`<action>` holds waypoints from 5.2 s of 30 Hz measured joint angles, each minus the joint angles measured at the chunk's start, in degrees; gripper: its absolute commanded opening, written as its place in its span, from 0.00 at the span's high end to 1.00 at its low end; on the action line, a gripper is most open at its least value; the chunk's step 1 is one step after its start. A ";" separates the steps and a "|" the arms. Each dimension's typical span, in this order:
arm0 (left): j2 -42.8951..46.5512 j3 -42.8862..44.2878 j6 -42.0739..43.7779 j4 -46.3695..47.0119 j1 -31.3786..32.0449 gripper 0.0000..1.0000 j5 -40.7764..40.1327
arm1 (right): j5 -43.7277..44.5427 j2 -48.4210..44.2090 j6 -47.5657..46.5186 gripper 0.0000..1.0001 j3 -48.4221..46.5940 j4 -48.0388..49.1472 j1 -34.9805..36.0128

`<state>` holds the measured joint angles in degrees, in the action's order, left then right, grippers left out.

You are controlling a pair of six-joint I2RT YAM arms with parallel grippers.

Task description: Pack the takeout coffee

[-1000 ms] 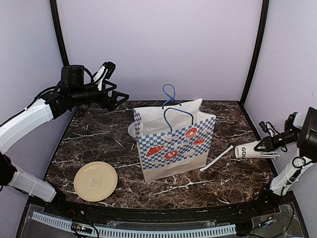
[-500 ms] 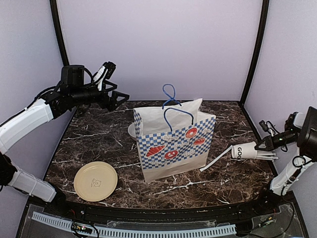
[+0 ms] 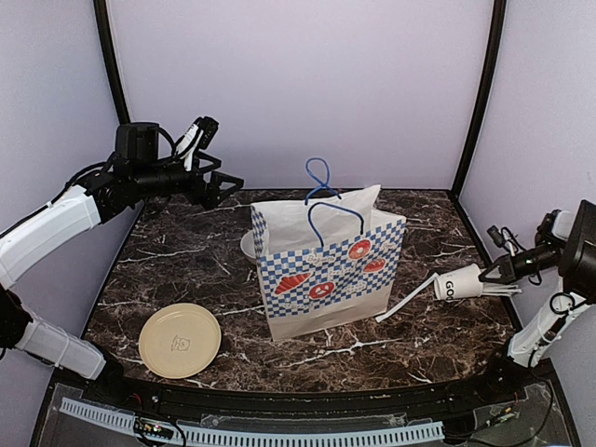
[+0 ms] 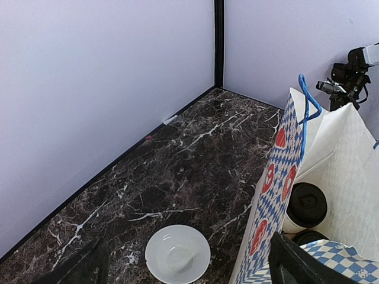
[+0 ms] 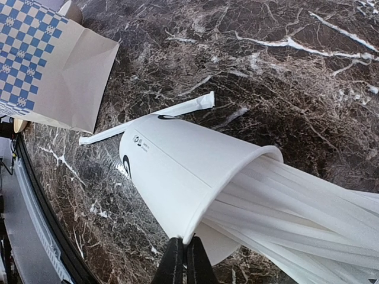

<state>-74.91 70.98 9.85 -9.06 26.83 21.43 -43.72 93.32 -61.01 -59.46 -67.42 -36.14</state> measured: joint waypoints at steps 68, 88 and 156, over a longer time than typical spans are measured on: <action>-0.20 0.00 -0.61 -0.48 0.02 0.04 1.84 | 67.84 -6.88 13.68 0.94 -2.25 33.18 45.13; -0.31 0.00 -0.63 -0.52 0.09 0.04 2.16 | 61.44 -10.14 15.82 0.64 -4.76 24.68 46.05; -4.57 0.00 2.10 -2.82 0.07 0.04 -1.60 | 33.44 -25.59 -13.09 1.00 -5.81 5.62 52.61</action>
<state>-79.48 70.98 11.94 -11.88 26.89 19.84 -10.28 67.72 -74.11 -65.28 -61.80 16.47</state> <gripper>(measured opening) 0.963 0.005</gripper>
